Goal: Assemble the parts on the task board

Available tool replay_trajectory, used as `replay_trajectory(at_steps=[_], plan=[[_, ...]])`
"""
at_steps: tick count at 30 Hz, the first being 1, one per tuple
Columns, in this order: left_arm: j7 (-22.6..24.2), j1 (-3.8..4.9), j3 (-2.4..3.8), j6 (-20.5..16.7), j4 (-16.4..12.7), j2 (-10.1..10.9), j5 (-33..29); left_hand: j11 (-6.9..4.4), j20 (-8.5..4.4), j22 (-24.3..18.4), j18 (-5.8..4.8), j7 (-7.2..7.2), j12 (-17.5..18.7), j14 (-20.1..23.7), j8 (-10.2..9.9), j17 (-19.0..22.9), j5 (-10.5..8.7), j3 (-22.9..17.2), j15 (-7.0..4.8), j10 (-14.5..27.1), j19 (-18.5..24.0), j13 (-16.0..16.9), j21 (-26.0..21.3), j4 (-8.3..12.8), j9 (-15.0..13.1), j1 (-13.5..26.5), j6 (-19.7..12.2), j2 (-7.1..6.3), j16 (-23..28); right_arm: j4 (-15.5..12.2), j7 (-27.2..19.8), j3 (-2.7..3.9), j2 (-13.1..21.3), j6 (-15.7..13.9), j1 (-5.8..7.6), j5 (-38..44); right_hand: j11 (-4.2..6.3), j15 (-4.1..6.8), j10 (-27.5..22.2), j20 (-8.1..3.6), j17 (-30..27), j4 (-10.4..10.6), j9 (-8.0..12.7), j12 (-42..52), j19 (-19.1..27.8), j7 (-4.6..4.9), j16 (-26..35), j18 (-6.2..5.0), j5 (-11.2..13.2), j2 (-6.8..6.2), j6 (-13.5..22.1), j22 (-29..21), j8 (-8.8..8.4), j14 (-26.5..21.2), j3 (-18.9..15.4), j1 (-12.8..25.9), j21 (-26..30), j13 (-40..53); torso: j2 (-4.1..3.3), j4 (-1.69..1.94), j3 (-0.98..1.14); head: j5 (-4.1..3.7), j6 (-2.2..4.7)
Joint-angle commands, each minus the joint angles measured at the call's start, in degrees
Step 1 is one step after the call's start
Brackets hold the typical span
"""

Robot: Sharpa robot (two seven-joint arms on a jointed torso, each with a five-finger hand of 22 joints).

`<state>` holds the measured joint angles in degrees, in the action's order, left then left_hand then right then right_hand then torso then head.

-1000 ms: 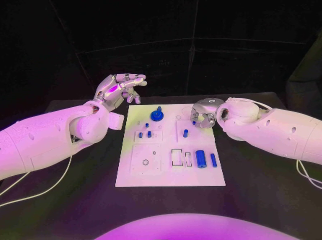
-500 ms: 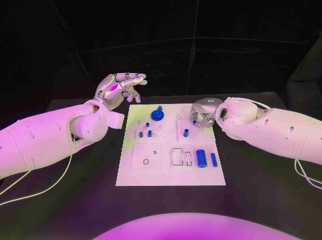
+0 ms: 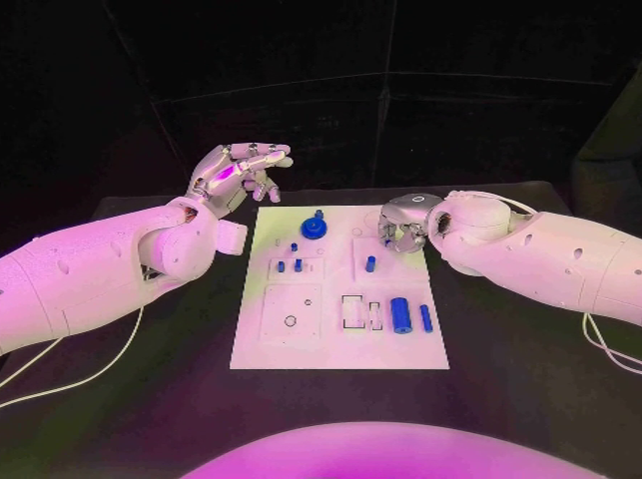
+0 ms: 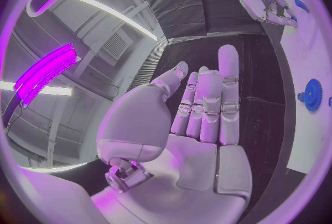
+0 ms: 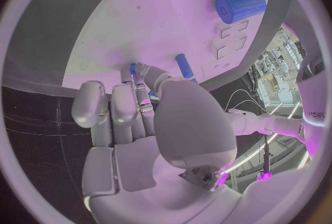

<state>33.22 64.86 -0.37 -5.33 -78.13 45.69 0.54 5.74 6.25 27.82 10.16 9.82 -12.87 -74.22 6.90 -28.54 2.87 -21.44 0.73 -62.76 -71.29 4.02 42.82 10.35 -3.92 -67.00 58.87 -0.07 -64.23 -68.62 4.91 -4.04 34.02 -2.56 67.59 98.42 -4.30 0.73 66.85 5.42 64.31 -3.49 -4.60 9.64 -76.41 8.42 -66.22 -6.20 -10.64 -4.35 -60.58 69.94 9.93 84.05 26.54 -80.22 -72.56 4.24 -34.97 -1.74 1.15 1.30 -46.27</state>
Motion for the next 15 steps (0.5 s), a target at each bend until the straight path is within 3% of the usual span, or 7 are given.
replay_trajectory(at_steps=[1, 15], plan=[[0.06, 0.07, 0.03, 0.69, 0.03, -0.03, -0.31, 0.00, 0.13, -0.09, 0.37, 0.13, -0.20, 0.24, 0.20, 0.05, 0.27, 0.43, -0.05, -0.16, 0.36, 0.06, -0.20, 0.05, 0.05, -0.50, 0.27, 0.27, 0.35, 0.39, 0.95, -0.14, -0.04, 2.63, -0.20, 1.17, -0.28, -0.37, 0.07, 0.20, -0.15, -0.24, 0.13, -0.76, -0.31, 0.17, -0.29, 1.07, 0.27, 0.09, -0.07, 0.10, -0.35, 2.19, 0.26, 0.38, -0.41, -0.16, -0.01, 0.03, -0.02, -0.06, -0.09], [-0.64, 0.07, 0.03, 0.88, 0.34, -0.10, -0.31, 0.09, 0.14, -0.25, 0.35, 0.24, -0.24, 0.56, 0.11, 0.58, 0.26, 0.69, -0.01, 0.10, 0.46, 0.02, -0.46, 0.14, 0.09, -0.71, 0.06, 0.17, 0.62, 0.95, 1.07, -0.14, -0.51, 2.46, -0.91, 1.81, -1.05, -0.93, -1.68, 0.69, -0.70, -1.41, 0.67, -3.26, 0.54, 0.84, -0.36, 0.93, 0.33, -1.34, 1.84, 0.01, -2.03, 1.68, 1.24, 1.00, -0.39, -0.47, 0.01, -0.05, 0.01, -0.26, -0.34]])
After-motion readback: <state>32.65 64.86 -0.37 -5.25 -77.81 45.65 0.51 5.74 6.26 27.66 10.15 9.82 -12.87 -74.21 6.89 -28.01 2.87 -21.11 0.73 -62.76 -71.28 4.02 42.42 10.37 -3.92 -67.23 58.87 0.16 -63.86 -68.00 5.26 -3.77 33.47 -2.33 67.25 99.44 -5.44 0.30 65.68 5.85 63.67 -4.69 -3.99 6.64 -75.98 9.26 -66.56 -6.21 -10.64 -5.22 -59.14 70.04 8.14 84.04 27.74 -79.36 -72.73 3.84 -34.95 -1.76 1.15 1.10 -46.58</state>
